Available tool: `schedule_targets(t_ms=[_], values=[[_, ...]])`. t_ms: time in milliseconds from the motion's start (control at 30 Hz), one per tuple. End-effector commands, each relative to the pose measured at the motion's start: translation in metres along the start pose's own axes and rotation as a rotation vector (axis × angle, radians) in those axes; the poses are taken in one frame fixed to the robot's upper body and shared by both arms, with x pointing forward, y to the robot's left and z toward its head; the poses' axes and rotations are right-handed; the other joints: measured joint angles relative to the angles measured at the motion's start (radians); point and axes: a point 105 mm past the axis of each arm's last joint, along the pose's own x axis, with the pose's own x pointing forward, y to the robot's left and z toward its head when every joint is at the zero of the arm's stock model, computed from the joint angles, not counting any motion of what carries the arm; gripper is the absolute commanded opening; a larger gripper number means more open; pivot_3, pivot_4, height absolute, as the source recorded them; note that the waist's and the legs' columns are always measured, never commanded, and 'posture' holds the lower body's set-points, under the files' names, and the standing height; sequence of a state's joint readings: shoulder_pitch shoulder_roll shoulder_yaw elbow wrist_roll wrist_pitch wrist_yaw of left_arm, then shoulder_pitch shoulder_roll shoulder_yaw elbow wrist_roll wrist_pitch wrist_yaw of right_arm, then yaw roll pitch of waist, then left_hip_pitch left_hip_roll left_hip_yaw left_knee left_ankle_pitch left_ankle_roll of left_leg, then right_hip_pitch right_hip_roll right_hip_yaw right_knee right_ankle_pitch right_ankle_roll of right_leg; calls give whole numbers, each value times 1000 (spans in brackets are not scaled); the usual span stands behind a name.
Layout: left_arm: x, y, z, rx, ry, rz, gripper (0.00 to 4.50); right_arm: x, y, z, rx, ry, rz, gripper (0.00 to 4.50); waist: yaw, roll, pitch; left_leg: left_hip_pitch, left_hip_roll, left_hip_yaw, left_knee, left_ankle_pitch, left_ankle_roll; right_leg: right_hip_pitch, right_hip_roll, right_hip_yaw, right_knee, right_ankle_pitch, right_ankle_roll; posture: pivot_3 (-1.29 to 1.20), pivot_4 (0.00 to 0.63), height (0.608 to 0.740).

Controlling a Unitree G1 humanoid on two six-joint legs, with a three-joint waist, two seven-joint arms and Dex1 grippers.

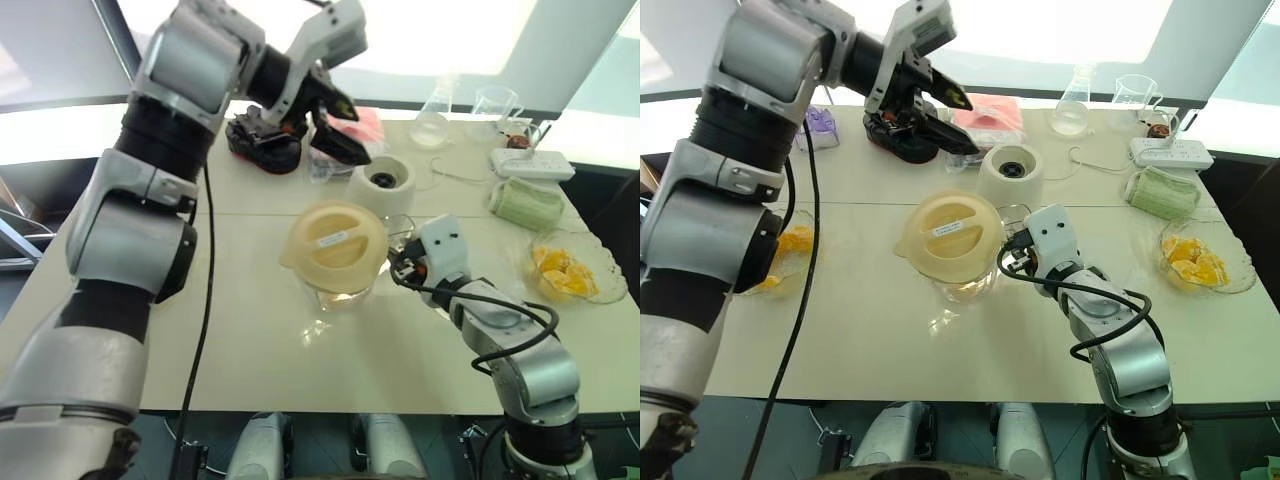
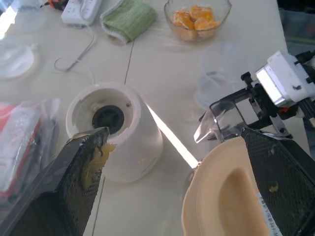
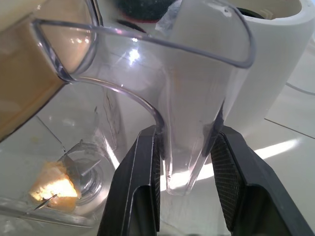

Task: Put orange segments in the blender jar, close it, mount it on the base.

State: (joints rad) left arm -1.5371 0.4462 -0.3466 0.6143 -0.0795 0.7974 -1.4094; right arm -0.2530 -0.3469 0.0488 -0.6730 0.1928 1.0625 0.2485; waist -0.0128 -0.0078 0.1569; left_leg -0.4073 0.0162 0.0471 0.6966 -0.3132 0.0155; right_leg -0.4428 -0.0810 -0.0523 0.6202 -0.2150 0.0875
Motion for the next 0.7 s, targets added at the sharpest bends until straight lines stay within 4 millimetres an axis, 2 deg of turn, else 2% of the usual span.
schedule_targets(t_ms=[33,333,433,567,633,700], values=[[-11,3,4,-19,-47,45,4478,-5,2,34,-12,-123,26,1103,0,0,3,0,0,0,0,0,0,0,0,0,1,0,0,0,150,740],[-32,20,-30,-140,-63,183,4478,-10,-7,70,-28,-200,21,1103,1,0,6,-1,0,0,1,0,0,-1,-1,0,4,0,0,0,150,740],[-51,24,-21,-166,-168,223,4478,-13,-15,85,-59,-226,3,1103,1,0,8,-1,0,0,2,0,-1,-1,-1,0,8,0,0,0,150,740],[-86,15,-2,-143,-335,213,4478,-17,-30,105,-77,-252,-32,1103,1,0,10,-1,0,0,2,1,-1,-2,-1,0,8,0,0,0,150,740],[-101,5,-3,-127,-385,203,4478,-20,-44,116,-68,-255,-73,1103,-3,1,11,-1,0,0,2,1,-2,-2,-1,0,9,0,0,0,150,740],[-108,-3,-9,-123,-402,201,4478,-24,-56,126,-55,-264,-97,1103,-3,2,12,0,0,0,2,1,-2,-2,-1,1,10,0,0,0,150,740]])
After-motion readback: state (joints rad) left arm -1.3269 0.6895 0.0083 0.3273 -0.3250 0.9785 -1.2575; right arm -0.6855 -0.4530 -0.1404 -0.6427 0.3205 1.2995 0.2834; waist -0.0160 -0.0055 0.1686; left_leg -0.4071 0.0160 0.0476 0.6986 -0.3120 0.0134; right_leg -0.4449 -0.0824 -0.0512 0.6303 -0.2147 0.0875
